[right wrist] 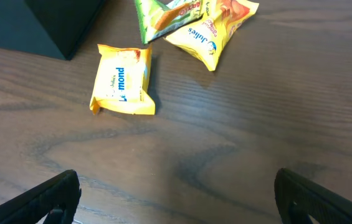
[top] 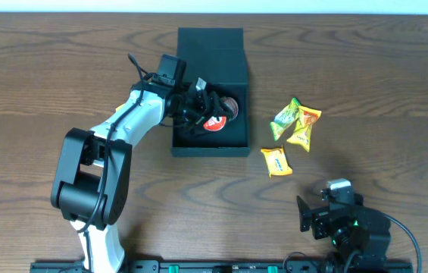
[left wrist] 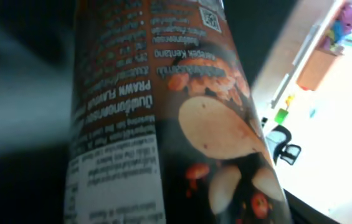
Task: Pack container
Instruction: 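Lower the can into the box and open the left gripper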
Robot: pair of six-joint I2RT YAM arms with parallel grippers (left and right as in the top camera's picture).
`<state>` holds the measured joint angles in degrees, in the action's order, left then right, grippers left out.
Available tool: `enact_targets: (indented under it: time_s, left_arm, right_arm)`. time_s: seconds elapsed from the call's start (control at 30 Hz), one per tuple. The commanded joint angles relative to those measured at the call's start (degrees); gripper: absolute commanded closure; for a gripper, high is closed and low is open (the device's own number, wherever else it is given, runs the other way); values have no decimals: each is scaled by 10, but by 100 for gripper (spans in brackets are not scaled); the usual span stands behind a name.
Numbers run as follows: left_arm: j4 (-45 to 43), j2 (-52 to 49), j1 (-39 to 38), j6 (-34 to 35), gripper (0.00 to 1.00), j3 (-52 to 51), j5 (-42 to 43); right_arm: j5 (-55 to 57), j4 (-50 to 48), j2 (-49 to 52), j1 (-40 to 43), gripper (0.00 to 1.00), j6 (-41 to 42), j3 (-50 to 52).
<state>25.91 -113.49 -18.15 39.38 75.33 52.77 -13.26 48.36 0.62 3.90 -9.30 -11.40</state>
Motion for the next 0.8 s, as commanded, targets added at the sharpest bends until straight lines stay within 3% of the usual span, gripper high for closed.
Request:
enact_targets:
  time_s: [0.0,0.07,0.13,0.5,0.77]
  left_arm:
    - [25,-2,2,-44,18,-2,-42]
    - [41,-2,2,-50,16,-2,-51]
    - [53,-2,2,-57,3,-2,-52]
    - [76,-2,2,-62,4,1,-63]
    - [177,-2,2,-130,5,73,-163]
  right_arm:
    - [-3,1,-3,-2,1,-4,5]
    - [-3,1,-3,-2,1,-4,5]
    - [-3,1,-3,-2,1,-4,5]
    - [-3,1,-3,-2,1,-4,5]
    - [-3,1,-3,-2,1,-4,5]
